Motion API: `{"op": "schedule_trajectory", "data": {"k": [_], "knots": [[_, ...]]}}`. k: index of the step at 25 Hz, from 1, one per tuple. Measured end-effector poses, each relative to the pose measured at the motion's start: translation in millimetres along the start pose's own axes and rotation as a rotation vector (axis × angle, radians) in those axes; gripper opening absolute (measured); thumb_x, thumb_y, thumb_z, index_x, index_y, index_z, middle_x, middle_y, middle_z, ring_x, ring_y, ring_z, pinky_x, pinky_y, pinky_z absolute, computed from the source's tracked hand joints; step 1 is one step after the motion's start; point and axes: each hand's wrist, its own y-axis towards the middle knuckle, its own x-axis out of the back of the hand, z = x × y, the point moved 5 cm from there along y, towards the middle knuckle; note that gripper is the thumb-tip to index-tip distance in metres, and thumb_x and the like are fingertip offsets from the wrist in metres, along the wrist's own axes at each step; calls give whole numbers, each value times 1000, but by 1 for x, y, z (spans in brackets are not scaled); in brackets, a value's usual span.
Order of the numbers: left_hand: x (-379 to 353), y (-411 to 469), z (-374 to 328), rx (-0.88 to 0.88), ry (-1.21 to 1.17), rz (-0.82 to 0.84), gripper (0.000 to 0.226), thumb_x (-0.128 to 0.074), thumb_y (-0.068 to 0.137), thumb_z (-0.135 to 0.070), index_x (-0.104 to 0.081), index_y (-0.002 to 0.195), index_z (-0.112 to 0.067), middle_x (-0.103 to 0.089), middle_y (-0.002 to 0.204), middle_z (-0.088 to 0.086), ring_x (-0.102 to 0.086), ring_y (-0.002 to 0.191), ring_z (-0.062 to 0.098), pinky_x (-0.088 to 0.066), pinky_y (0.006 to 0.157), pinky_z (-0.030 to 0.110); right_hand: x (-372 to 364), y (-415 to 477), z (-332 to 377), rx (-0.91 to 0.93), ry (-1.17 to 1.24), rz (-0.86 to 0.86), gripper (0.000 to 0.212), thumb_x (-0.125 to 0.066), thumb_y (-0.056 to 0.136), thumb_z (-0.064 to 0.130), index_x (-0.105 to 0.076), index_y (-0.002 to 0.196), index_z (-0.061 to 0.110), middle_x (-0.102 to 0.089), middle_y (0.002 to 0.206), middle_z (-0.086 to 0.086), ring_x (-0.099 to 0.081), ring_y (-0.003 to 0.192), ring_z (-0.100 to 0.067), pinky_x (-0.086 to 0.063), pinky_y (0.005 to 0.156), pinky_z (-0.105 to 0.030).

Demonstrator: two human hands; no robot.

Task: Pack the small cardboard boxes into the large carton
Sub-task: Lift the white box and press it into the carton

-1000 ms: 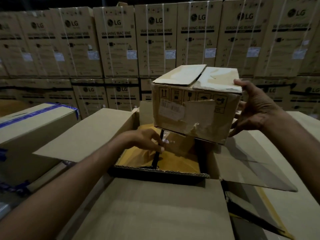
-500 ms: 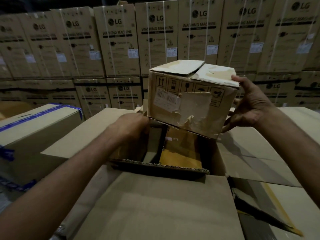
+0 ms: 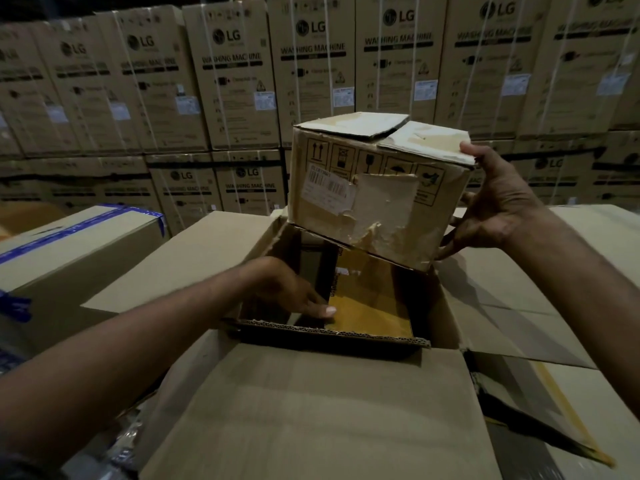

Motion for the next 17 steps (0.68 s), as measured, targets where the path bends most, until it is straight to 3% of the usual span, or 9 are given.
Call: {"op": "schedule_trajectory", "data": {"k": [5, 8, 12, 14, 17], "knots": [[-1, 6, -14, -196, -219, 14, 98, -48, 77, -85, -8, 160, -50, -11, 172, -2, -13, 157, 32, -15, 125, 61, 1, -1, 1, -26, 32, 20, 111, -93, 50, 57, -45, 145, 25, -50, 145, -14, -40, 133, -51, -24, 90, -91], [3, 7, -28, -334, -308, -140, 89, -53, 90, -71, 2, 159, -53, -3, 173, -3, -22, 155, 31, -22, 125, 55, 1, -1, 7, -58, 53, 33, 112, -94, 49, 56, -46, 143, 19, -52, 142, -19, -44, 131, -52, -26, 92, -90], [1, 9, -64, -450, -192, -201, 91, -56, 99, -56, 10, 160, -43, 6, 172, -6, -16, 157, 29, -19, 124, 38, -14, -6, 24, -41, 68, 72, 110, -93, 51, 56, -46, 142, 15, -57, 138, -21, -49, 127, -53, -30, 89, -89], [5, 12, -83, -485, -82, -239, 92, -56, 101, -50, 13, 161, -40, 6, 173, -4, -13, 157, 24, -14, 115, 29, -30, -9, 27, -42, 92, 121, 105, -91, 54, 57, -49, 139, 13, -59, 136, -22, -51, 125, -54, -35, 87, -88], [11, 19, -100, -516, 62, -305, 94, -54, 101, -55, 17, 160, -39, 9, 172, -4, 0, 158, 19, 7, 120, 35, -55, -6, 20, -45, 177, 215, 95, -88, 60, 57, -56, 137, 12, -65, 134, -18, -58, 123, -49, -40, 92, -79]]}}
